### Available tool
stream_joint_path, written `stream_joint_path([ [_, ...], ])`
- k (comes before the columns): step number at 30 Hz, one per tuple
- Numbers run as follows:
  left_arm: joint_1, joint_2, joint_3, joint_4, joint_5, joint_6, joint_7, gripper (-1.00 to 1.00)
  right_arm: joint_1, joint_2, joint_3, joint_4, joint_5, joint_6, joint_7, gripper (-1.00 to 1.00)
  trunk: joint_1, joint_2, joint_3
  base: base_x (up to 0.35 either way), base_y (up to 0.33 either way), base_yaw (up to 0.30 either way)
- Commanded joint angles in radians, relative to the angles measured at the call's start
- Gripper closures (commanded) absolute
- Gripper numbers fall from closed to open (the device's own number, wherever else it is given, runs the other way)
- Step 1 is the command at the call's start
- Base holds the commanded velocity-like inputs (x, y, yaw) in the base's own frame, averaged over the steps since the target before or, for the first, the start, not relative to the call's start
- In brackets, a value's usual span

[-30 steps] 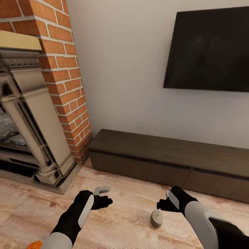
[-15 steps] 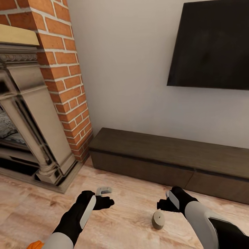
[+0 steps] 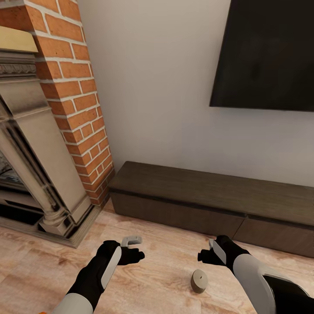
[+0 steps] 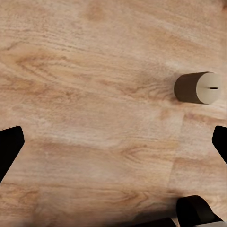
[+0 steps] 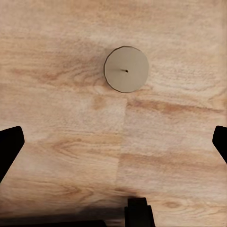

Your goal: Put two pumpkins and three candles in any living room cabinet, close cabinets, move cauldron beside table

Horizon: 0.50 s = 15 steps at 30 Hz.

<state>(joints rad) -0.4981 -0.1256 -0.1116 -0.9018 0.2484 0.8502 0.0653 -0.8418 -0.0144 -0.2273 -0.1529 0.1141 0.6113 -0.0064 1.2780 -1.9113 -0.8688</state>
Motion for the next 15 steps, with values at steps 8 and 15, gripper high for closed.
stream_joint_path([
  [8,0.0,-0.007,-0.002,-0.002,0.009,0.054,0.008,-1.0,0.0,0.001,-0.008,-0.002,0.01,0.002,0.0,-1.0,0.031,-0.057,-0.026,0.001,0.0,-0.001],
  [15,0.0,-0.008,-0.002,-0.006,0.01,0.059,0.008,-1.0,0.0,0.002,-0.007,-0.001,0.012,-0.002,0.0,-1.0,0.057,-0.106,-0.048,0.0,0.0,0.0],
])
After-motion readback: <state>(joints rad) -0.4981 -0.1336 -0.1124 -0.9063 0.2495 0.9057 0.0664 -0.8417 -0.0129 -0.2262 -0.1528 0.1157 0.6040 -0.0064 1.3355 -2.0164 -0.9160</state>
